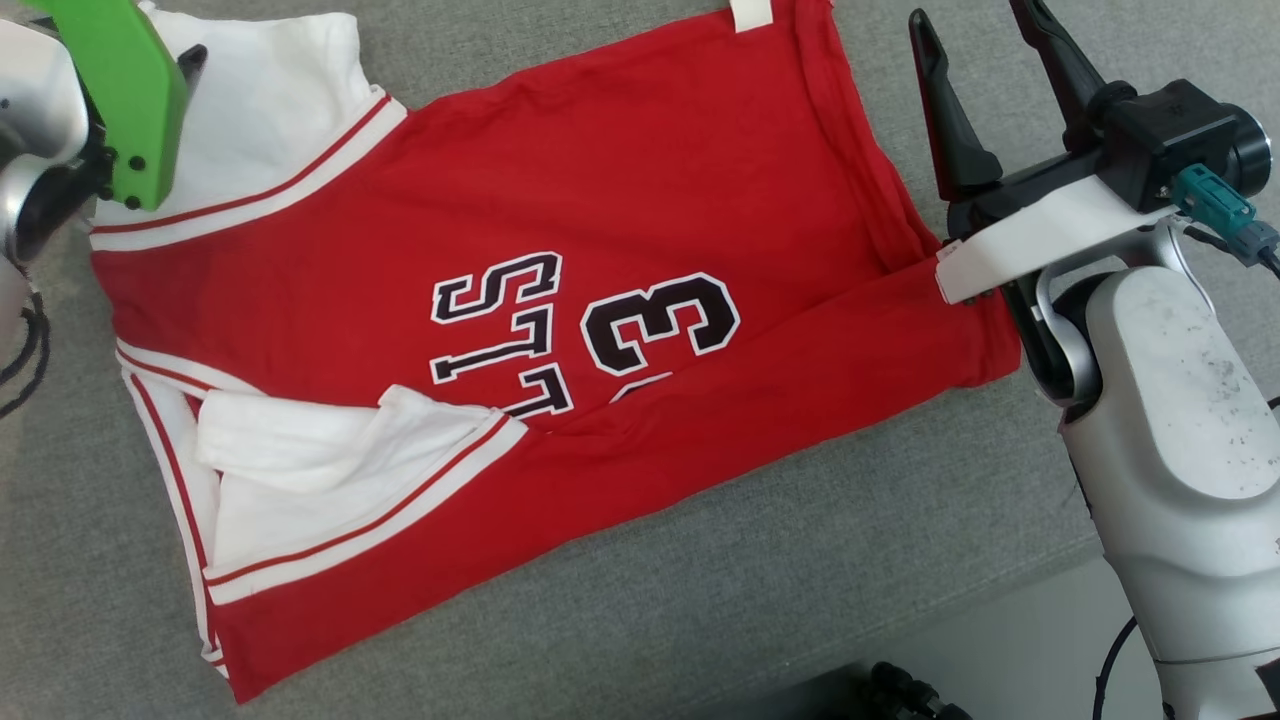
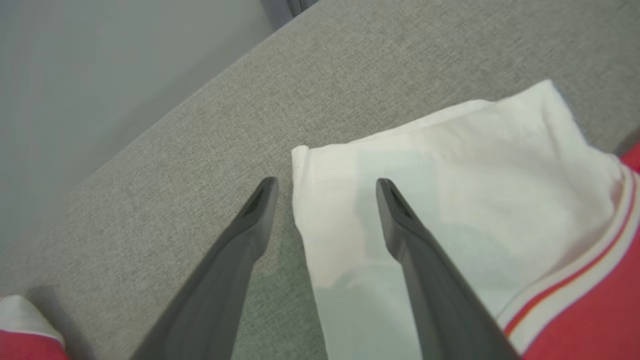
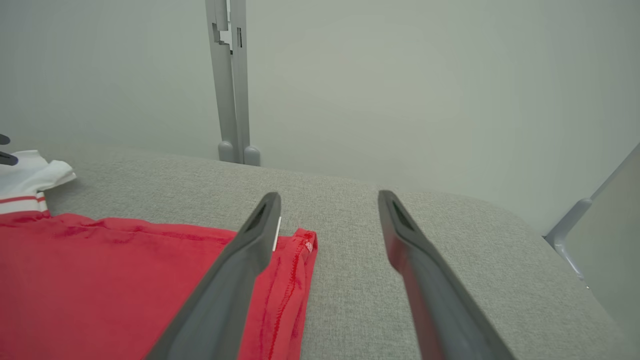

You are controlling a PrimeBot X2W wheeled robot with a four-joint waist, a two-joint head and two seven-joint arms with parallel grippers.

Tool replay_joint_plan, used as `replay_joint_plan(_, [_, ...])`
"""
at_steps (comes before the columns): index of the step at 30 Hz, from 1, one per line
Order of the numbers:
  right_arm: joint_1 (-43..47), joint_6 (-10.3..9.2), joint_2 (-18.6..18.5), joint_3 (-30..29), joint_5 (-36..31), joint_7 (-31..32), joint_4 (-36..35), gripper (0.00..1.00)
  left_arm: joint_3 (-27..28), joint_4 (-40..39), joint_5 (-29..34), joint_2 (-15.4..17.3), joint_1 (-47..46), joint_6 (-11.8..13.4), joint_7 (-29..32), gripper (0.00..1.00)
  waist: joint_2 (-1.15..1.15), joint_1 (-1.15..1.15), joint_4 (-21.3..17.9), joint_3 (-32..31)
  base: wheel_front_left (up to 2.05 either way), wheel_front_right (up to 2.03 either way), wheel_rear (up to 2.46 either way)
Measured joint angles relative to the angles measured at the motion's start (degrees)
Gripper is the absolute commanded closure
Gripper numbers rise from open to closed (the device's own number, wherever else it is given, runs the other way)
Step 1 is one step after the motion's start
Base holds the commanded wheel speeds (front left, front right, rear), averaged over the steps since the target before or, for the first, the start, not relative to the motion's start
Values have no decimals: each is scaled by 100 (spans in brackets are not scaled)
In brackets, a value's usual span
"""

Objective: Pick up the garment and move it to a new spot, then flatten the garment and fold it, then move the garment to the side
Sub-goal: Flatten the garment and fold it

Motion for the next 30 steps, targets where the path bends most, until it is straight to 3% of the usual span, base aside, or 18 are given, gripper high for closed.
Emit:
replay_joint_plan(12, [-13,0,42,65,-13,-101,25,0,-361,814,-181,46,-440,0,-154,0,0,0,-272,213,0,0,0])
replay_joint_plan(13, [-13,0,42,65,-15,-101,36,0,-416,824,-272,20,-454,2,-68,66,0,0,-278,215,0,0,0])
replay_joint_plan(14, [-13,0,38,62,-20,-101,47,0,-501,780,-385,2,-458,7,14,100,0,0,-276,212,0,0,0])
replay_joint_plan(19, [-14,0,-79,-10,-24,-48,121,0,-760,644,-612,-56,-466,4,-131,100,0,0,-162,154,0,0,0])
replay_joint_plan(30, [-309,0,-610,67,145,584,719,0,-907,338,-837,-608,-446,0,-1515,100,0,0,517,-236,0,0,0])
